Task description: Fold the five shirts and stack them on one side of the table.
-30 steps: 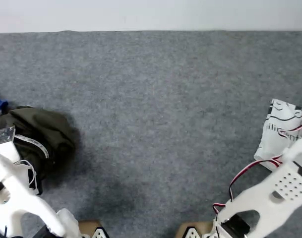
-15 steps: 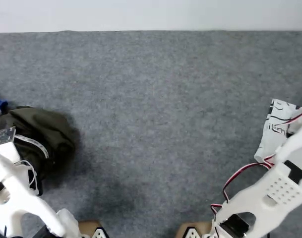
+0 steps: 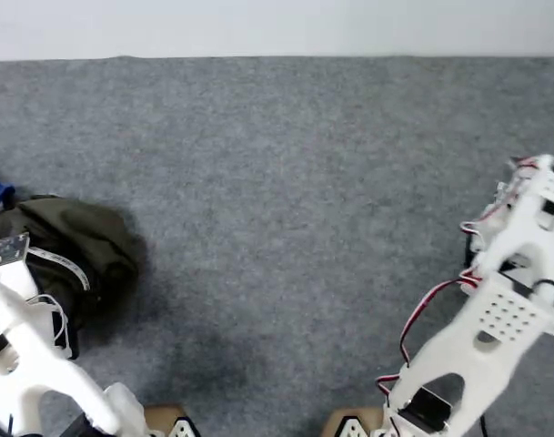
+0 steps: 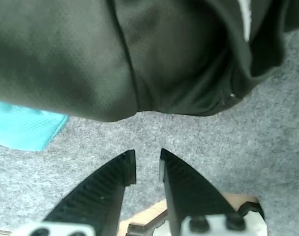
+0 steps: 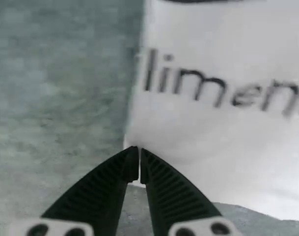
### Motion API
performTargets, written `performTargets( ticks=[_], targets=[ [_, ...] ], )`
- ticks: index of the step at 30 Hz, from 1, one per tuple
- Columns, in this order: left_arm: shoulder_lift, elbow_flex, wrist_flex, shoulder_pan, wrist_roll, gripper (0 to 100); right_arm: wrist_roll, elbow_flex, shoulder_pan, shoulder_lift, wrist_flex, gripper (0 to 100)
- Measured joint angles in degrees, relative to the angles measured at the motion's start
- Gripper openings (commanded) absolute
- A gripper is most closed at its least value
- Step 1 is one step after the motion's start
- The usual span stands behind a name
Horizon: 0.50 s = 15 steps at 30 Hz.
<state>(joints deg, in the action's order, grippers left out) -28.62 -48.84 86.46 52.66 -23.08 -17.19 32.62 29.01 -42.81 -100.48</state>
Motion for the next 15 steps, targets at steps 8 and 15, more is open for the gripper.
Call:
performTargets(
  ticks=[8,15],
  targets=[
    [0.0,-0.1,0.0,0.0,0.0,9,0.2,0.0,0.6,6.9,0.0,0.9],
    [0.0,-0.1,0.0,0.0,0.0,9,-7.4,0.0,10.9,13.2,2.8,0.9]
  ],
)
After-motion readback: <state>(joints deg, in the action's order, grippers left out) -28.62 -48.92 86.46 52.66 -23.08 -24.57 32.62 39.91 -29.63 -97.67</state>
